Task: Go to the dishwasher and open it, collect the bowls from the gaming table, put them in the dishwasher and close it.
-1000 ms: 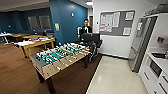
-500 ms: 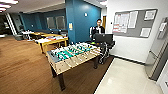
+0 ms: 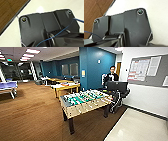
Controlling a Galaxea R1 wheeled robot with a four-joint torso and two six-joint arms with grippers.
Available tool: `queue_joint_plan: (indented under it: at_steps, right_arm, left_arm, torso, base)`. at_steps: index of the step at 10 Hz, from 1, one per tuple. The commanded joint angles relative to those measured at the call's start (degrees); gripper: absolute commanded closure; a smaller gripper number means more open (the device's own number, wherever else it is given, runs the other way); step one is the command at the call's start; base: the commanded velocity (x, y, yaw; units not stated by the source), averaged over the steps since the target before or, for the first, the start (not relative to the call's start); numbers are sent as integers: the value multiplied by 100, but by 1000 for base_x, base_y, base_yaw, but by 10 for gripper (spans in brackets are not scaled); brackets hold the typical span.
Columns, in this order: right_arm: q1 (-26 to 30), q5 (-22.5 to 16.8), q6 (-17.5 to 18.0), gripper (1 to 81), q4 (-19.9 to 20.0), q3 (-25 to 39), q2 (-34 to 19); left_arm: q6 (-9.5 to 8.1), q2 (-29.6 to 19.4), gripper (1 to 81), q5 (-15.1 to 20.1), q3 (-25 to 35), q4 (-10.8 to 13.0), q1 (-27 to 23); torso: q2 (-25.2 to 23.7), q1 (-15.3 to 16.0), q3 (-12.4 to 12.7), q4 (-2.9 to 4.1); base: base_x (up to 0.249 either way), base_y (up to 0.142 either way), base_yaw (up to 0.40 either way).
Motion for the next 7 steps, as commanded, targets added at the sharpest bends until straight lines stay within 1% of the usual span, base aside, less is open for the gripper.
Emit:
queue_joint_plan:
  at_steps: [1, 7]
  right_arm:
    - [247, -270, -22, 10, 2, 5, 31]
    - [247, -279, -22, 10, 2, -13, 49]
  left_arm:
    - [4, 18, 10, 249, -9, 31, -284]
    - [4, -9, 10, 249, -9, 23, -284]
  torso:
    - [0, 0, 0, 0]
    - [-2, -2, 0, 0]
  base:
    - [0, 0, 353]
    - [0, 0, 352]
